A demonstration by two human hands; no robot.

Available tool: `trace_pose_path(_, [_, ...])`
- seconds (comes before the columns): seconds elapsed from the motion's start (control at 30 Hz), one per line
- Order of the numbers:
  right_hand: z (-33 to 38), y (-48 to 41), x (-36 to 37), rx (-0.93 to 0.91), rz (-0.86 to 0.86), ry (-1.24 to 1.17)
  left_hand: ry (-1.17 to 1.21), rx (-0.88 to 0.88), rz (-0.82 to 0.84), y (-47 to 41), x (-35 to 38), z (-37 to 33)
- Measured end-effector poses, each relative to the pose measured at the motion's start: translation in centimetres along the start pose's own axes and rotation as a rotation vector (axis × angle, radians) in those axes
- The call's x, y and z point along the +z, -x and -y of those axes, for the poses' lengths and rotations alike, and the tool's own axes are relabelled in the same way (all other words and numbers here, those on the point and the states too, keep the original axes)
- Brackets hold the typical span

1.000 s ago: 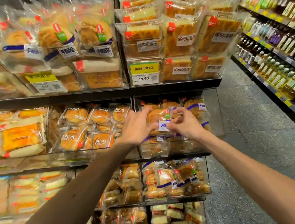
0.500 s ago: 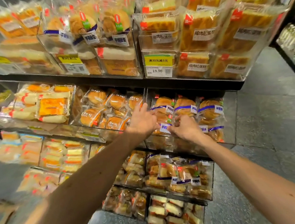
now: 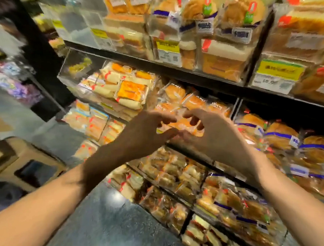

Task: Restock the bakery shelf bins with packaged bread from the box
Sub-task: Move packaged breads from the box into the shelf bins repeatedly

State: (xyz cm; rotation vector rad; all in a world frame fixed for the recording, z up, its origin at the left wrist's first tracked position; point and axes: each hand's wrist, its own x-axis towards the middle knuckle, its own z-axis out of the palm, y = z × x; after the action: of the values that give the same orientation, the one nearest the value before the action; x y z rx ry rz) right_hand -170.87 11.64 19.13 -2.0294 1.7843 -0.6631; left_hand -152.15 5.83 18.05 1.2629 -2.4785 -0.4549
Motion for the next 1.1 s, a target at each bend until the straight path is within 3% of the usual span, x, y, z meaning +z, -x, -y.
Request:
trace_pose_path(0.17, [11.4, -5.9, 7.9, -0.347, 0.209, 0.004, 0.021, -0.219, -0.208, 11.3, -8.6, 11.0])
trace_pose_path(0.47, [41.0, -15.5, 32.5, -0.773, 0.481, 0.063, -0.229, -0.722, -0.275, 36.8, -21.6, 34.1])
trace_pose_path(0.63, [55.1, -19.5, 43.8, -0.829, 0.613, 0.065, -0.277, -1.087, -0.294, 47.4, -26.7, 48.7])
trace_pose_path(0.83, [67.1, -25.8, 55.3, -0.883, 0.744, 0.112, -0.216, -1.309, -0.304, 53.5, -30.1, 63.2])
trace_pose_path(1.1, [79.8, -36.3, 74.1, -0.811, 0.935, 0.072, 0.303, -1.545, -0.547, 55.1, -31.3, 82.1])
